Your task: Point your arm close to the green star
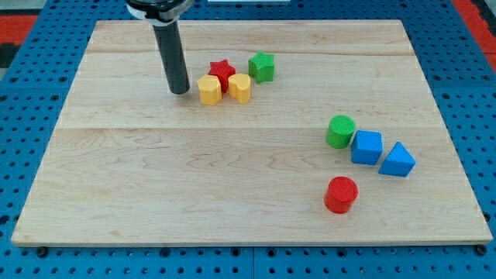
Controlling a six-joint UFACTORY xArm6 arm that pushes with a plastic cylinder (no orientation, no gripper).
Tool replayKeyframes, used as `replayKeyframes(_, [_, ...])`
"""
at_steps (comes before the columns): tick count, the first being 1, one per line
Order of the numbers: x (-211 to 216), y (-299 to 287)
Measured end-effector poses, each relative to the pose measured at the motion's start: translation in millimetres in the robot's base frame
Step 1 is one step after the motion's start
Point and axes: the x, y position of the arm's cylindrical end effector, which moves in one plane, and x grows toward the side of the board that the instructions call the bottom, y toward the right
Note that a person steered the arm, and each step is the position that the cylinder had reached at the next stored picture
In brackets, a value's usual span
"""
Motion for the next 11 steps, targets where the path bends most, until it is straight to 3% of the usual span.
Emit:
replayKeyframes(3, [-1.1,25.3])
replayKeyframes(5, [-57.3,-3.6])
replayKeyframes(7, [-118.8,93.7])
replayKeyframes(8, [-116.8,165.6])
replayKeyframes(11, [-72.3,172.8])
